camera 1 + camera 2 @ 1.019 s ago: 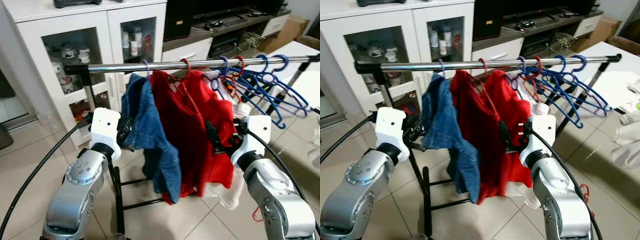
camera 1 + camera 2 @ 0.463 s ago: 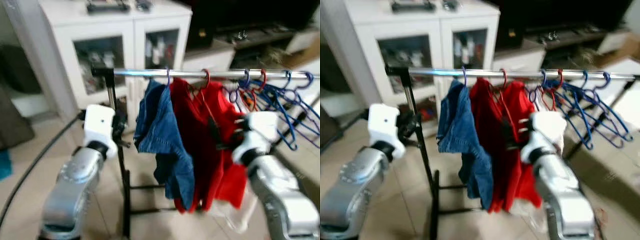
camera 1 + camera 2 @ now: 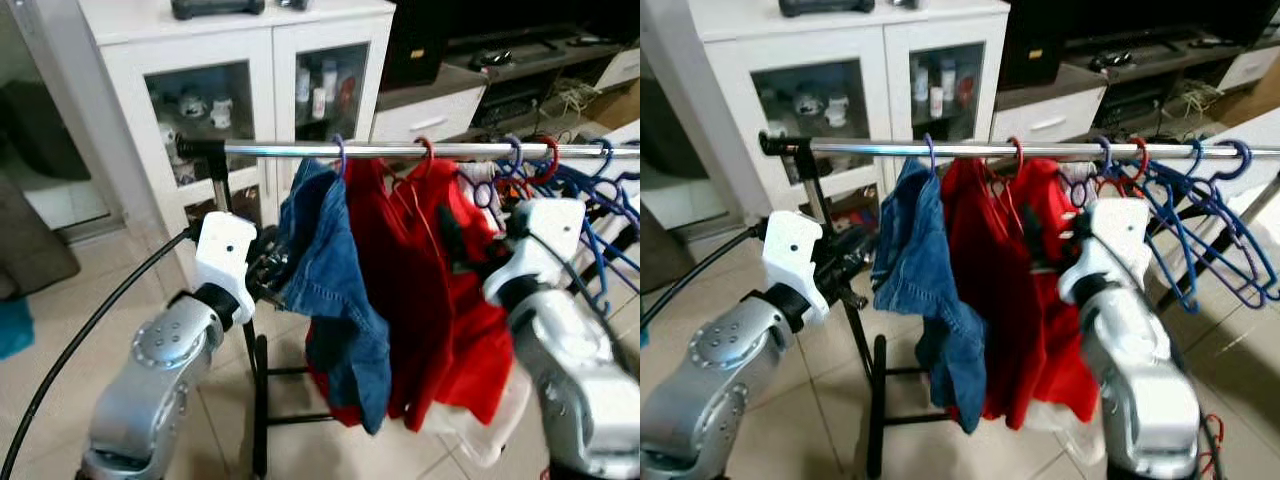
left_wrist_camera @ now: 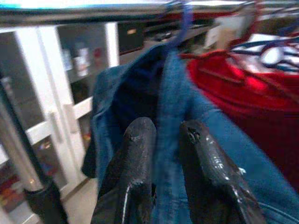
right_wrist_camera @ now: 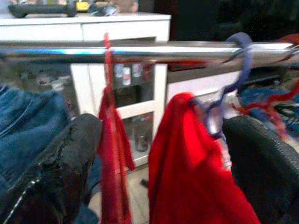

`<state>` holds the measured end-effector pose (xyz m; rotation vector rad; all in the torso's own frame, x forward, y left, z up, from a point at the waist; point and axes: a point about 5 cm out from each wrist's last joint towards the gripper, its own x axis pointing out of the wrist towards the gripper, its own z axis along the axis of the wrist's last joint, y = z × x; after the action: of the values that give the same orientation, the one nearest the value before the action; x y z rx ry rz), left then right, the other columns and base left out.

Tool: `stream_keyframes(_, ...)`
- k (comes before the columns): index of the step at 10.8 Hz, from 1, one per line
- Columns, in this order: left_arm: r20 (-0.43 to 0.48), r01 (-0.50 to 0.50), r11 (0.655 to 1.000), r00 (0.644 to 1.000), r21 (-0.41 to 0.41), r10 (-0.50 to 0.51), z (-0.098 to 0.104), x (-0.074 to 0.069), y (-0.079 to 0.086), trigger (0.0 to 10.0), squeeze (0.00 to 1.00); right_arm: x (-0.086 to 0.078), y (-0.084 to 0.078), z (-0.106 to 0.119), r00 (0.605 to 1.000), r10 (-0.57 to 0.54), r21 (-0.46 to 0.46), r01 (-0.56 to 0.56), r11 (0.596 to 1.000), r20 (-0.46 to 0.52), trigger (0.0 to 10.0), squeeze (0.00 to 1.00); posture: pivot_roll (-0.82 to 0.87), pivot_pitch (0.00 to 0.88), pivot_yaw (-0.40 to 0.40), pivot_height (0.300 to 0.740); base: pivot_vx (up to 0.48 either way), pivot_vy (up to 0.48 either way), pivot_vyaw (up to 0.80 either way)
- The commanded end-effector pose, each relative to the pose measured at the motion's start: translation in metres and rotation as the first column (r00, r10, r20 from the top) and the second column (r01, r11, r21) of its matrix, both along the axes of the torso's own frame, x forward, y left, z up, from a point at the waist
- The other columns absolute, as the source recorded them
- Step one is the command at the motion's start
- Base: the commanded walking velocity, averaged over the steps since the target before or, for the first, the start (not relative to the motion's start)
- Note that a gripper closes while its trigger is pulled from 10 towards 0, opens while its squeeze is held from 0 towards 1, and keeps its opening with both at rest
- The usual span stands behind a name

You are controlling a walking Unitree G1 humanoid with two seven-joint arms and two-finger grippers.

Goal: Hang hanger

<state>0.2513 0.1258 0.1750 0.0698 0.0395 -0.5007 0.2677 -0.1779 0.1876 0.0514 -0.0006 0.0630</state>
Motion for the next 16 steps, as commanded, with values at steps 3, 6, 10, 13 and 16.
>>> stream_keyframes(3, 0.021, 0.148, 0.988, 0.989, 0.046, -0.149, 0.01, 0.003, -0.007, 10.0, 0.0, 0.032, -0.026, 0.011, 0.996, -0.025, -0.095, 0.017, 0.995, -0.086, 10.0, 1.0, 0.09, 0.0, -0.039, 0.74, 0.0, 0.0, 0.0)
stream_keyframes(6, 0.018, 0.244, 0.965, 0.969, 0.095, -0.247, 0.015, 0.006, -0.012, 10.0, 0.0, 0.07, -0.054, 0.02, 0.987, -0.005, -0.036, -0.001, 0.999, -0.159, 10.0, 1.0, 0.1, 0.0, -0.04, 0.74, 0.0, 0.0, 0.0)
stream_keyframes(10, -0.024, 0.357, 0.925, 0.934, 0.133, -0.357, 0.02, 0.013, -0.029, 10.0, 1.0, 0.111, -0.061, 0.022, 0.951, 0.165, -0.007, -0.173, 0.985, -0.261, 10.0, 0.0, 0.11, 0.0, -0.051, 0.74, 0.0, 0.0, 0.0)
stream_keyframes(13, -0.035, 0.359, 0.923, 0.933, 0.138, -0.357, 0.021, 0.013, -0.03, 10.0, 0.0, 0.129, -0.054, 0.016, 0.948, 0.166, 0.0, -0.172, 0.985, -0.271, 10.0, 0.0, 0.12, 0.011, -0.056, 0.74, 0.0, 0.0, 0.0)
stream_keyframes(16, -0.053, 0.397, 0.907, 0.918, 0.142, -0.394, 0.021, 0.01, -0.033, 10.0, 0.0, 0.134, -0.045, 0.016, 0.943, 0.181, 0.002, -0.188, 0.982, -0.279, 0.0, 0.0, 0.12, 0.022, -0.052, 0.74, 0.0, 0.0, 0.0)
